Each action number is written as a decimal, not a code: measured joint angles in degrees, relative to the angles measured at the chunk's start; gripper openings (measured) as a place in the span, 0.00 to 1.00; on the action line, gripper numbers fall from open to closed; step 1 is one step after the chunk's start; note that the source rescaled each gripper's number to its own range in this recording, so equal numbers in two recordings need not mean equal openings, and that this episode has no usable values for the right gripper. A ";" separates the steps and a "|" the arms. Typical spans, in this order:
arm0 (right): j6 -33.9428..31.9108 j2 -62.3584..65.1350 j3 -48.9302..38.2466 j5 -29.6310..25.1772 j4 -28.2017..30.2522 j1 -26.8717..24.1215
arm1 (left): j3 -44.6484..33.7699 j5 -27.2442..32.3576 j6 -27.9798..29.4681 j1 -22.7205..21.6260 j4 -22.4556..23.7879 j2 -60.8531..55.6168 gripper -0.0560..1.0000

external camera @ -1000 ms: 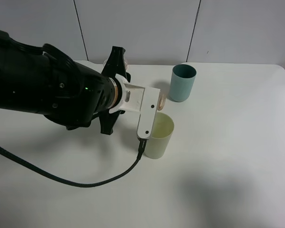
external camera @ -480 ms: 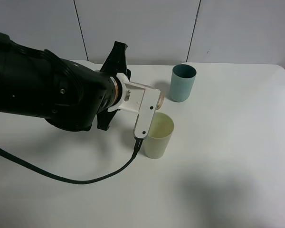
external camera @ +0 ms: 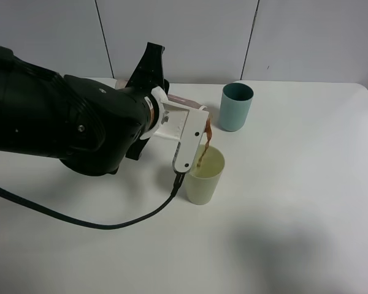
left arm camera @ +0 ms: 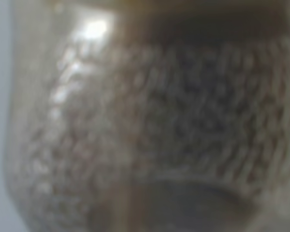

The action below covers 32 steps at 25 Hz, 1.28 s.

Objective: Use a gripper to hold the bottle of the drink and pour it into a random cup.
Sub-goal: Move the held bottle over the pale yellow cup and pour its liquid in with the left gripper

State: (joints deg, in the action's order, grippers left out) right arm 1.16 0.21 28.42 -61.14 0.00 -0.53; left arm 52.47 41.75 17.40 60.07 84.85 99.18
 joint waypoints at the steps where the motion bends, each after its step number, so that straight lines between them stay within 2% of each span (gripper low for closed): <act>1: 0.00 0.00 0.00 0.00 0.00 0.00 | 0.00 0.00 0.39 0.00 0.07 0.00 0.05; 24: 0.00 0.00 0.00 0.00 0.00 0.00 | 0.00 0.41 4.02 1.34 0.13 0.00 0.05; 32: 0.00 0.00 0.00 0.00 0.00 0.00 | -3.44 1.79 6.00 2.27 0.36 0.04 0.05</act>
State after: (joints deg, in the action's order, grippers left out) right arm 1.16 0.21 28.42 -61.14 0.00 -0.53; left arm 49.03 43.53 23.40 62.34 85.21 99.22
